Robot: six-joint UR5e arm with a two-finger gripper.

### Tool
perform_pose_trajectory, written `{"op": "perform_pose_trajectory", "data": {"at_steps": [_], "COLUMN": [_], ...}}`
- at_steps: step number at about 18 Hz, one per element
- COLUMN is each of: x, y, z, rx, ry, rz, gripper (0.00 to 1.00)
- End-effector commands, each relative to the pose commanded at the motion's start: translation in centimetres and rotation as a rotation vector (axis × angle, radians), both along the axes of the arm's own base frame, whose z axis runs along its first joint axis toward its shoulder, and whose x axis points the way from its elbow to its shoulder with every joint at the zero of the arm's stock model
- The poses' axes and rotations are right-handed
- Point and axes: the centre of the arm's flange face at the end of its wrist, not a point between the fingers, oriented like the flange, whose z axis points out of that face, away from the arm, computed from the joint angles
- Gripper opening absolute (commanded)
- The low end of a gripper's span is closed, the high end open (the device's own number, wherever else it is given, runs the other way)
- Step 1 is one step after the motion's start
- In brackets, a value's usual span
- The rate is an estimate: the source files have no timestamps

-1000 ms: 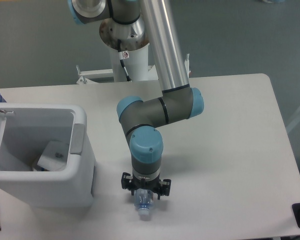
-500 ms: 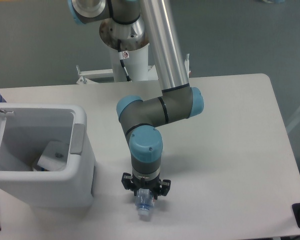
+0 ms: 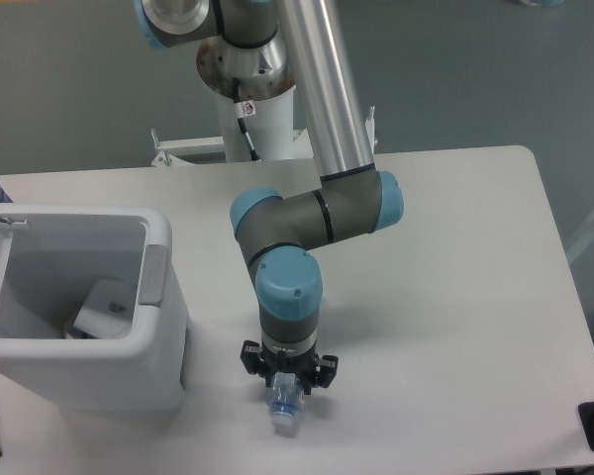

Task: Place the trash in the trash can
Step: 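Lower the gripper around the bottle's cap end and close on it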

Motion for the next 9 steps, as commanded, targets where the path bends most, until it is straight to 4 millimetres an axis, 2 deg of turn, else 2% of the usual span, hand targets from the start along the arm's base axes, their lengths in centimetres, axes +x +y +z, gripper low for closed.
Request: {"op": "perform_pose_trajectory", "data": {"at_steps": [9], "x": [0.02], "y": [-0.02], "z": [0.3], "rx": [0.002], "ry": [0.002], "rz": [-0.002], "gripper": [0.6]}}
